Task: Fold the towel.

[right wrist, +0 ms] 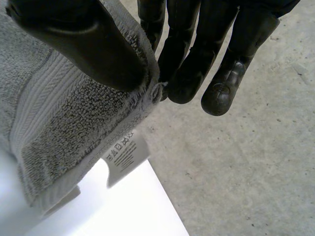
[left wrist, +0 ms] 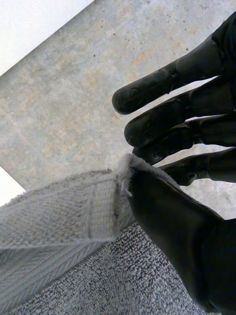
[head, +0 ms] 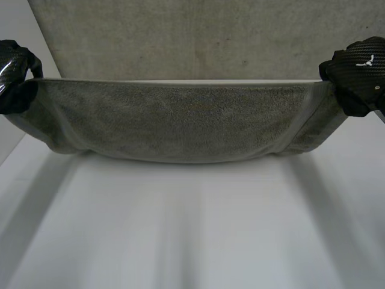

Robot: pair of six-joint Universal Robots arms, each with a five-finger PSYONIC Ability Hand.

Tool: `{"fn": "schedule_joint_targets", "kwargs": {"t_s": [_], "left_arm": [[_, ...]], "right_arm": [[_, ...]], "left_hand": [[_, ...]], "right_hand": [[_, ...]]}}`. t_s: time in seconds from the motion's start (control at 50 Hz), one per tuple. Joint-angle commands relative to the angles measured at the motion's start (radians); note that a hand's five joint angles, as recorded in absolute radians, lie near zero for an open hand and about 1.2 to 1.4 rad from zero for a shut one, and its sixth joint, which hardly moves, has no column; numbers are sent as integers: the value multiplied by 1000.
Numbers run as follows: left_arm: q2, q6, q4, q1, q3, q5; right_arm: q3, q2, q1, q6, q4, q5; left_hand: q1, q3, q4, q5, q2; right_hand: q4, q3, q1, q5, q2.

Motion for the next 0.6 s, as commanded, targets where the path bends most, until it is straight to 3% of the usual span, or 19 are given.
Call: {"fn": "schedule_joint_targets", "kwargs": {"t_s": [0.02, 0.26, 0.42, 0.6], "left_arm": [[-84, -4, 14, -17, -3, -3], [-455, 12, 77, -102, 153, -7], [-719, 127, 77, -152, 383, -19], [-903, 141, 63, -183, 580, -23]], "right_arm": [[-6, 16, -24, -6, -3, -9], [-135, 320, 0, -18, -23, 18], [-304, 536, 75, -9, -61, 131], [-491, 757, 146, -6, -113, 208]], "left_hand": [[113, 51, 32, 53, 43], [113, 51, 32, 53, 43], [113, 51, 32, 53, 43], [113, 51, 32, 53, 43]], "right_hand": [[54, 59, 62, 25, 56], [54, 59, 62, 25, 56], [54, 59, 62, 25, 56], [54, 59, 62, 25, 56]]}}
